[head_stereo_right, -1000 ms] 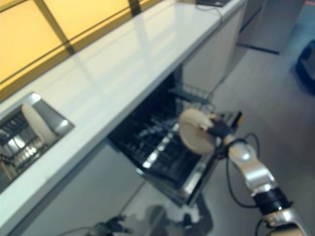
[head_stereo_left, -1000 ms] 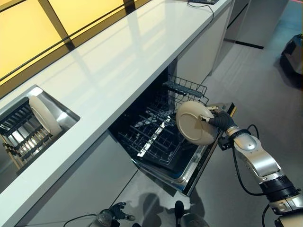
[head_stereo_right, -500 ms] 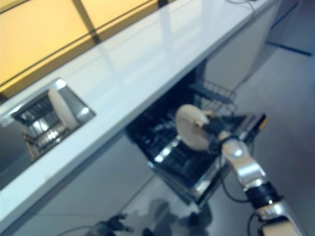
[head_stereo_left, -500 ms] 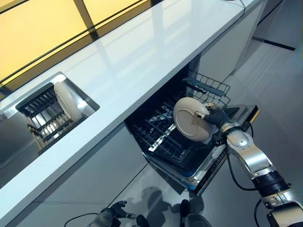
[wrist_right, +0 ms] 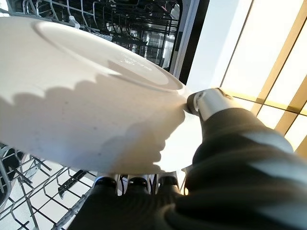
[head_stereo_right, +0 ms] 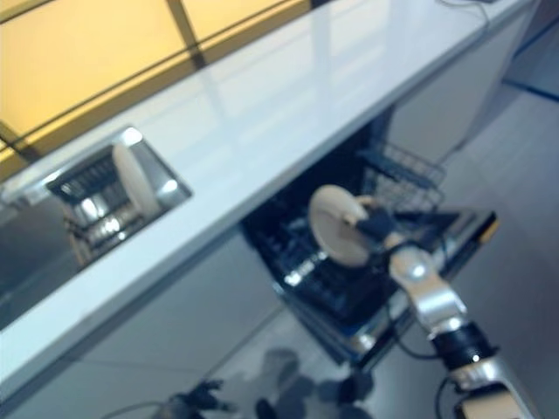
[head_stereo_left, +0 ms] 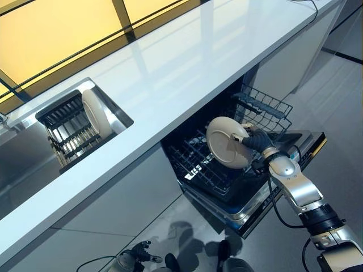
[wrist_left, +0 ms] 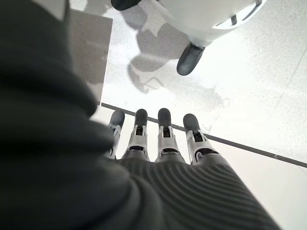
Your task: Take plates into dishwasher
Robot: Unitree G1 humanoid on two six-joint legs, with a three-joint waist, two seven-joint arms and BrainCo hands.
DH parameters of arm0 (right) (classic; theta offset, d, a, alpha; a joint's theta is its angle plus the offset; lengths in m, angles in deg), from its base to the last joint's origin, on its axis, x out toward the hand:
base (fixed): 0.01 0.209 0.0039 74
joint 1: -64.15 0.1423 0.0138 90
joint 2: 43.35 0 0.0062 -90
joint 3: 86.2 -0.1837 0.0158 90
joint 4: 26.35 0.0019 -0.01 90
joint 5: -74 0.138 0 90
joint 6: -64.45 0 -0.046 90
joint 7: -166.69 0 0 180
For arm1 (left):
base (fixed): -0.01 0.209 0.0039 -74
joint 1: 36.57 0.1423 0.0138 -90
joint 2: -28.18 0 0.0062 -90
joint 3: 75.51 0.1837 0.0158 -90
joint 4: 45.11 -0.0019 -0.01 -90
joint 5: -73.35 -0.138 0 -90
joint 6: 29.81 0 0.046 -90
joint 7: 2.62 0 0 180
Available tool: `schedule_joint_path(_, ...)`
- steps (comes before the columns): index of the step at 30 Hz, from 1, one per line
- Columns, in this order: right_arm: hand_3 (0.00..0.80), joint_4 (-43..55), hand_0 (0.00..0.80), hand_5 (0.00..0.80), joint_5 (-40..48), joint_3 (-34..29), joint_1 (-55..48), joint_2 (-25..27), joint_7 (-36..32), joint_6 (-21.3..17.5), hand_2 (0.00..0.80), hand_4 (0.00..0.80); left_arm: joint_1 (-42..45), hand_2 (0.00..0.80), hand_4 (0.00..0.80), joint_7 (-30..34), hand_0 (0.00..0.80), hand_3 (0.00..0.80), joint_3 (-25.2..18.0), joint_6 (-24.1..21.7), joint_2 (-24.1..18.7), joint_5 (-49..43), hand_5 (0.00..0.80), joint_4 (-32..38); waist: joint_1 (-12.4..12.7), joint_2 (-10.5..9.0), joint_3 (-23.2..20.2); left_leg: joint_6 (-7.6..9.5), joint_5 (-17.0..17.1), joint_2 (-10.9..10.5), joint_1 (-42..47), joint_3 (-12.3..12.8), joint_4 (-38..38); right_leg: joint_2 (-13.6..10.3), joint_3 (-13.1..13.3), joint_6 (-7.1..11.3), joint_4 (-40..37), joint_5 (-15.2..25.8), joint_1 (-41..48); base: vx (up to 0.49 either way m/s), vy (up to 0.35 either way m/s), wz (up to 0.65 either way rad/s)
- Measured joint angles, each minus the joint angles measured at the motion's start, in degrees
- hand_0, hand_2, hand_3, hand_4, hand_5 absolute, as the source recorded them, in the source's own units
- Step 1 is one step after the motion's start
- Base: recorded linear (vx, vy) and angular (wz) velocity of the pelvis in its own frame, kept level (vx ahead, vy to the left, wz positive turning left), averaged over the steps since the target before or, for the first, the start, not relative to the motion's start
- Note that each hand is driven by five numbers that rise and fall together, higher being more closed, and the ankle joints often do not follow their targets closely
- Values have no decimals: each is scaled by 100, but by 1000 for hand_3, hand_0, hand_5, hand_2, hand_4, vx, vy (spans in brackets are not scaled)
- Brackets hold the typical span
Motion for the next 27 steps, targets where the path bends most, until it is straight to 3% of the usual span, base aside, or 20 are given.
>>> schedule_joint_path(9,800,-402,800,800,-525,112,62,-88,120,-13,800,800,-67,0,0,0,0,0,0,-15,-51,9,0,10,120,-78,160,29,45,-45,-190,-128,-1,-32,-36,19,4,12,-131,-11,20,6)
schedule_joint_path(27,800,-1450,800,800,-1397,508,931,-209,763,-190,800,800,-680,0,0,-62,0,0,4,-43,-170,263,0,256,277,-3,723,47,63,-101,-500,-278,-24,-64,-120,15,7,59,-385,-2,17,3)
